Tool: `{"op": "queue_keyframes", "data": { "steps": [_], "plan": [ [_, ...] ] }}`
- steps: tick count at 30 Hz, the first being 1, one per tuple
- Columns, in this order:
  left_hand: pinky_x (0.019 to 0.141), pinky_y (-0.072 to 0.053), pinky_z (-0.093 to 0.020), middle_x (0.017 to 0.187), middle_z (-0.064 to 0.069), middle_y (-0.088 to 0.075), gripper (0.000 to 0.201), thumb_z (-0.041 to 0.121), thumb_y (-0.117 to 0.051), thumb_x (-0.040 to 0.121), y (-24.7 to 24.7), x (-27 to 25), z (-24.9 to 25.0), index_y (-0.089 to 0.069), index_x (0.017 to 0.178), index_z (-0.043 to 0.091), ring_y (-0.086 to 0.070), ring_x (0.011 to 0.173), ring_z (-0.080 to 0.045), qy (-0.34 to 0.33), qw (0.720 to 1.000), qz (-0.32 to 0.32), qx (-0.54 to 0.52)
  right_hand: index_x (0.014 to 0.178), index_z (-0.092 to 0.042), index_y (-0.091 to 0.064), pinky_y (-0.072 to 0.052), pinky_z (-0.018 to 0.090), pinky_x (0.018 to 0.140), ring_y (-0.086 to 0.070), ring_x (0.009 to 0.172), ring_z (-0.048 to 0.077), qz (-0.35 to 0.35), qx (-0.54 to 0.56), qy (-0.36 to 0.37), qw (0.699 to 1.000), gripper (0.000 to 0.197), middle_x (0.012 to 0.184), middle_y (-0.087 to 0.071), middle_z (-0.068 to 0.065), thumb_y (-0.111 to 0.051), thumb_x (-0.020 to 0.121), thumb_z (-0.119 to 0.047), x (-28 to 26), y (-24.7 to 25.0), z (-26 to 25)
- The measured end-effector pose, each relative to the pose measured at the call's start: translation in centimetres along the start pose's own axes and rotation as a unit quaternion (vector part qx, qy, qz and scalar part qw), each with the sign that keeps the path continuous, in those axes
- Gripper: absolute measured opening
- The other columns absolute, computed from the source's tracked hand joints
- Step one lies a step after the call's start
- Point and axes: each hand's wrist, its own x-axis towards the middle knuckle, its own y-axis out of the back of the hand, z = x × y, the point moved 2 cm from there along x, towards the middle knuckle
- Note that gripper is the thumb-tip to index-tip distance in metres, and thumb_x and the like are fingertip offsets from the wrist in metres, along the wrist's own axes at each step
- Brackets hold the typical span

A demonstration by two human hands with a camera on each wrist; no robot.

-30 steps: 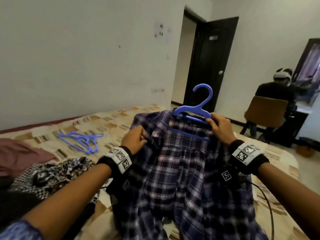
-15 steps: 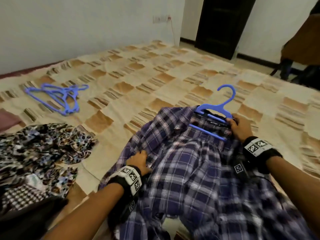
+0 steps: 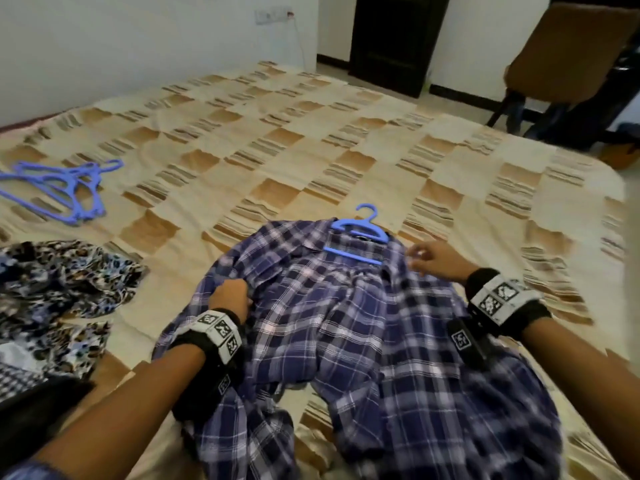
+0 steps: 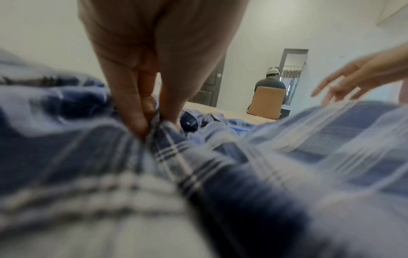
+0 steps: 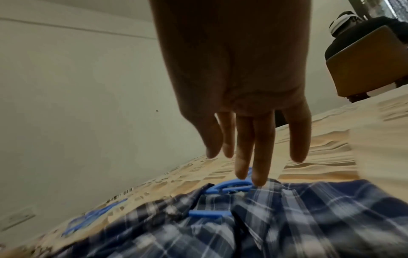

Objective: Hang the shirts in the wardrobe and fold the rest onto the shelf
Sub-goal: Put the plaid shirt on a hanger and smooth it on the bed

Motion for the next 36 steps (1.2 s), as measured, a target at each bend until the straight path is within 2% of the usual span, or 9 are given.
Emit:
{"op": "queue_keyframes", "data": {
  "steps": [4, 7, 10, 12, 17, 21, 26, 31, 36],
  "plan": [
    [0.081, -0.046, -0.036, 0.104, -0.02, -0.067, 0.019, 0.013, -0.055, 0.093, 2.6, -1.4, 1.2, -0.069, 0.095, 0.0, -0.061, 0.093, -0.032, -0.005, 0.998, 0.046, -0.052, 0.08, -0.013, -0.062, -0.042, 0.009, 0.054, -0.059, 0.069, 0.016, -0.051, 0.035, -0.005, 0.998, 0.013, 0.08, -0.067, 0.008, -0.056, 0.092, -0.011, -4.7, -3.6, 0.4],
    [0.081, -0.044, -0.037, 0.11, -0.02, -0.064, 0.021, 0.015, -0.052, 0.095, 4.0, -3.2, 2.5, -0.068, 0.097, 0.001, -0.059, 0.093, -0.033, 0.006, 0.994, 0.088, -0.064, 0.08, -0.009, -0.061, -0.043, 0.021, 0.063, -0.06, 0.081, 0.022, -0.059, 0.014, -0.031, 0.998, 0.01, 0.079, -0.061, 0.007, -0.058, 0.089, -0.012, -6.1, -8.4, -0.2],
    [0.081, -0.046, -0.038, 0.102, -0.018, -0.067, 0.019, 0.016, -0.058, 0.092, 5.2, -5.3, 4.2, -0.069, 0.098, 0.002, -0.061, 0.096, -0.035, -0.006, 0.985, 0.132, -0.11, 0.114, -0.006, -0.052, -0.047, 0.036, 0.084, -0.059, 0.1, 0.03, -0.075, -0.026, -0.061, 0.995, 0.027, 0.114, -0.057, 0.016, -0.059, 0.091, -0.019, -6.9, -12.0, -0.6],
    [0.083, -0.049, -0.038, 0.093, -0.016, -0.069, 0.014, 0.018, -0.066, 0.086, 5.8, -6.4, 5.6, -0.07, 0.089, 0.005, -0.063, 0.094, -0.033, -0.018, 0.974, 0.149, -0.169, 0.127, -0.008, -0.043, -0.047, 0.041, 0.086, -0.058, 0.105, 0.035, -0.067, -0.042, -0.055, 0.995, 0.036, 0.123, -0.051, 0.019, -0.054, 0.094, -0.012, -7.5, -12.2, -0.4],
    [0.071, -0.046, -0.029, 0.074, -0.011, -0.065, 0.024, 0.018, -0.071, 0.083, 5.0, -8.4, 10.5, -0.061, 0.063, 0.01, -0.063, 0.076, -0.025, -0.081, 0.964, 0.054, -0.247, 0.092, -0.012, -0.055, -0.046, 0.032, 0.078, -0.059, 0.095, 0.03, -0.108, -0.025, -0.003, 0.994, 0.016, 0.096, -0.061, 0.011, -0.05, 0.087, 0.002, -9.6, -10.9, 1.1],
    [0.06, -0.036, -0.029, 0.048, -0.001, -0.043, 0.047, 0.015, -0.068, 0.084, 1.5, -9.4, 13.4, -0.041, 0.045, 0.013, -0.043, 0.051, -0.016, -0.079, 0.956, -0.022, -0.281, 0.099, -0.004, -0.066, -0.043, 0.023, 0.074, -0.057, 0.087, 0.022, -0.116, -0.002, -0.012, 0.993, 0.015, 0.096, -0.066, 0.006, -0.06, 0.085, -0.003, -10.4, -9.4, 2.3],
    [0.061, -0.034, -0.022, 0.053, 0.002, -0.05, 0.037, 0.017, -0.069, 0.084, -3.2, -9.5, 13.6, -0.05, 0.052, 0.017, -0.047, 0.053, -0.011, -0.025, 0.946, -0.042, -0.322, 0.081, -0.013, -0.056, -0.05, 0.031, 0.08, -0.057, 0.084, 0.024, 0.017, 0.025, -0.051, 0.998, 0.014, 0.098, -0.064, 0.013, -0.054, 0.084, 0.001, -8.9, -8.9, 1.4],
    [0.076, -0.049, -0.033, 0.066, -0.002, -0.061, 0.024, 0.017, -0.073, 0.08, -6.4, -9.1, 11.3, -0.058, 0.061, 0.013, -0.058, 0.07, -0.024, -0.005, 0.918, -0.068, -0.39, 0.072, -0.013, -0.05, -0.038, 0.02, 0.053, -0.052, 0.079, 0.02, -0.063, -0.049, -0.071, 0.994, 0.024, 0.078, -0.054, 0.003, -0.073, 0.078, -0.015, -8.6, -12.3, -0.1],
    [0.072, -0.044, -0.032, 0.068, -0.006, -0.059, 0.024, 0.012, -0.068, 0.083, -6.5, -9.0, 9.4, -0.058, 0.062, 0.013, -0.054, 0.073, -0.02, -0.026, 0.866, -0.087, -0.492, 0.064, -0.014, -0.041, -0.037, 0.024, 0.068, -0.049, 0.08, 0.017, -0.021, -0.067, -0.107, 0.992, 0.029, 0.079, -0.051, 0.005, -0.06, 0.082, -0.003, -8.9, -12.5, -0.7]
  ]
}}
